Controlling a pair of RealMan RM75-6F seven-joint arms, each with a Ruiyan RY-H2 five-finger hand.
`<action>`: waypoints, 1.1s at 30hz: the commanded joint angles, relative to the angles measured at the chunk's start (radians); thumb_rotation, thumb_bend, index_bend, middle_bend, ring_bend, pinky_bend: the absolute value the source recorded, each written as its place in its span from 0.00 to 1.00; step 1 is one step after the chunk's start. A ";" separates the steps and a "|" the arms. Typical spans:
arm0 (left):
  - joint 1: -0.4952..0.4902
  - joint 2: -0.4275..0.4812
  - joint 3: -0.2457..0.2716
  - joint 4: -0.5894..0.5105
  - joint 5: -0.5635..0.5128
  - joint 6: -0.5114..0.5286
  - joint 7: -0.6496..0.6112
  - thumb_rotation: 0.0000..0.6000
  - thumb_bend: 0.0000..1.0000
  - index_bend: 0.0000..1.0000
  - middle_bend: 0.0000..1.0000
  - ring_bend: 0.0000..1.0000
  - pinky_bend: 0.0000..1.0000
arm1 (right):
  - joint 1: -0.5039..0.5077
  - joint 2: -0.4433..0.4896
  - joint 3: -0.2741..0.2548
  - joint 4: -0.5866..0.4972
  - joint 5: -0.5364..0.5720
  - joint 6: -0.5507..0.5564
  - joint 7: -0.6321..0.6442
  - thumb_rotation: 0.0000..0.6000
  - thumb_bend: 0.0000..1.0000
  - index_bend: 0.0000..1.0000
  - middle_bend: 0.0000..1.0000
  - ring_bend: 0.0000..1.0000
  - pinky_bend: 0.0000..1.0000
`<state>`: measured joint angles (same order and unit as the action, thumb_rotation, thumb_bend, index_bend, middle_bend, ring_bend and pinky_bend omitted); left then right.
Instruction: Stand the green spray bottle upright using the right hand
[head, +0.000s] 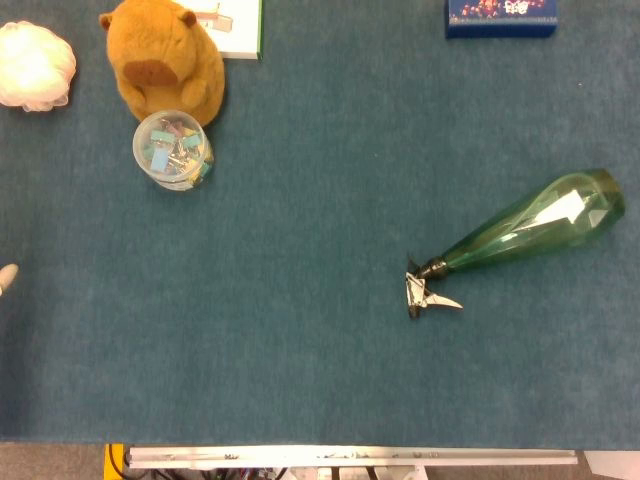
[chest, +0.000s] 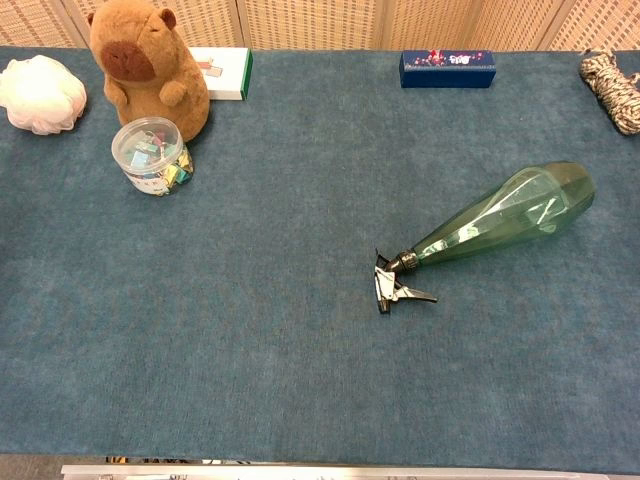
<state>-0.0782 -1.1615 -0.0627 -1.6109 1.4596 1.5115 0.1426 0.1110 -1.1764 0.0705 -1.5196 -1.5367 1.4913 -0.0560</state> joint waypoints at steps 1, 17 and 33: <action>-0.004 0.000 0.002 0.001 -0.006 -0.012 0.002 1.00 0.00 0.43 0.45 0.29 0.32 | 0.000 0.000 -0.002 -0.002 -0.002 -0.001 0.000 1.00 0.00 0.14 0.17 0.04 0.39; -0.001 0.006 0.000 -0.001 -0.011 -0.010 -0.012 1.00 0.00 0.43 0.46 0.30 0.33 | 0.049 0.030 -0.013 -0.063 -0.018 -0.085 -0.094 1.00 0.00 0.14 0.18 0.04 0.36; 0.015 0.040 -0.005 -0.061 -0.061 -0.011 0.040 1.00 0.00 0.44 0.46 0.30 0.34 | 0.267 0.125 0.013 -0.391 0.176 -0.448 -0.633 1.00 0.00 0.14 0.18 0.04 0.26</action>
<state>-0.0641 -1.1235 -0.0661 -1.6683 1.4022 1.5020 0.1789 0.3284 -1.0584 0.0749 -1.8625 -1.4195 1.1029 -0.6103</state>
